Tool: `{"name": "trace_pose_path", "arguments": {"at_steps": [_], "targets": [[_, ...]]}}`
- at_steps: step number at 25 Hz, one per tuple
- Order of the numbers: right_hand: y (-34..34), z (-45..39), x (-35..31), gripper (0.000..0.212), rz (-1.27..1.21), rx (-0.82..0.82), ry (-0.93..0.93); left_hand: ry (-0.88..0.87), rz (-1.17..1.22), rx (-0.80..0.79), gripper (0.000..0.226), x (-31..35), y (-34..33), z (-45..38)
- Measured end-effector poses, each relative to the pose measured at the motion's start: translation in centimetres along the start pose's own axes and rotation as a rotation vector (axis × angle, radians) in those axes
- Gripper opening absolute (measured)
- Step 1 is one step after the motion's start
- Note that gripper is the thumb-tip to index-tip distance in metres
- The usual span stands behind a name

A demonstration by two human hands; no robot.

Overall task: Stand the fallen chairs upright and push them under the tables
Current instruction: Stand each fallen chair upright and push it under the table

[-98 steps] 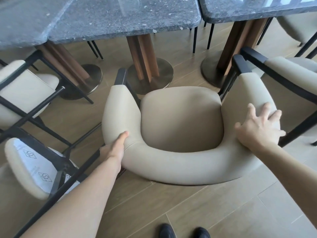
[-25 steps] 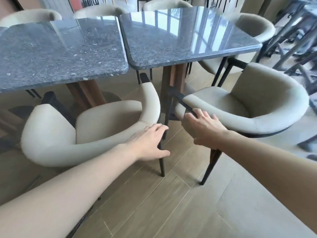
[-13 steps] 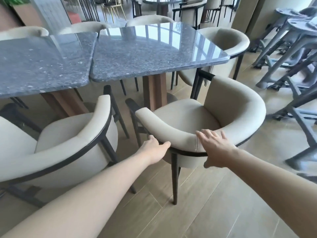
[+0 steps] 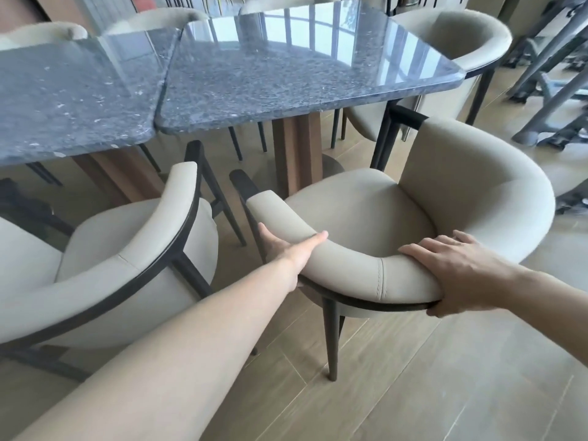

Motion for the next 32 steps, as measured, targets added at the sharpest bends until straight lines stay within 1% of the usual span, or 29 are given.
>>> {"name": "trace_pose_path", "arguments": {"at_steps": [3, 5, 9, 11, 17, 24, 26, 30, 32], "targets": [[0.5, -0.7, -0.2, 0.092, 0.019, -0.059, 0.013, 0.019, 0.013, -0.036, 0.144, 0.5, 0.1, -1.2], [1.2, -1.1, -1.0, 0.086, 0.024, -0.078, 0.001, 0.03, -0.002, -0.027, 0.143, 0.9, 0.7, -1.9], [2.5, -3.5, -3.9, 0.076, 0.009, -0.033, -0.016, -0.003, -0.036, -0.043, 0.138, 2.7, 3.7, -3.8], [3.3, -5.2, -5.4, 0.073, -0.021, -0.015, -0.015, -0.023, -0.095, -0.015, 0.135, 4.0, 5.5, -5.1], [5.3, -8.9, -8.8, 0.067, -0.077, 0.026, -0.026, -0.071, -0.229, 0.049, 0.13, 6.8, 9.0, -9.4], [7.5, -12.9, -13.0, 0.062, -0.172, 0.038, -0.121, -0.172, -0.342, 0.04, 0.131, 10.6, 12.5, -15.0], [7.7, -13.9, -13.5, 0.061, -0.173, 0.024, -0.118, -0.192, -0.348, 0.034, 0.128, 11.5, 13.1, -16.1], [8.3, -15.6, -13.5, 0.064, -0.16, 0.041, -0.056, -0.229, -0.326, 0.014, 0.134, 12.6, 13.5, -17.3], [8.4, -16.2, -13.5, 0.065, -0.128, 0.05, -0.026, -0.246, -0.298, 0.016, 0.13, 12.9, 13.7, -17.4]]}}
Point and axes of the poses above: each hand's wrist, its own z-axis away from the middle knuckle, its own y-axis out of the back of the hand, x = y × z, the point moved 5 cm from there along -z, towards the middle knuckle, and after that the axes turned 7 degrees about y, right-handed, at the moved point
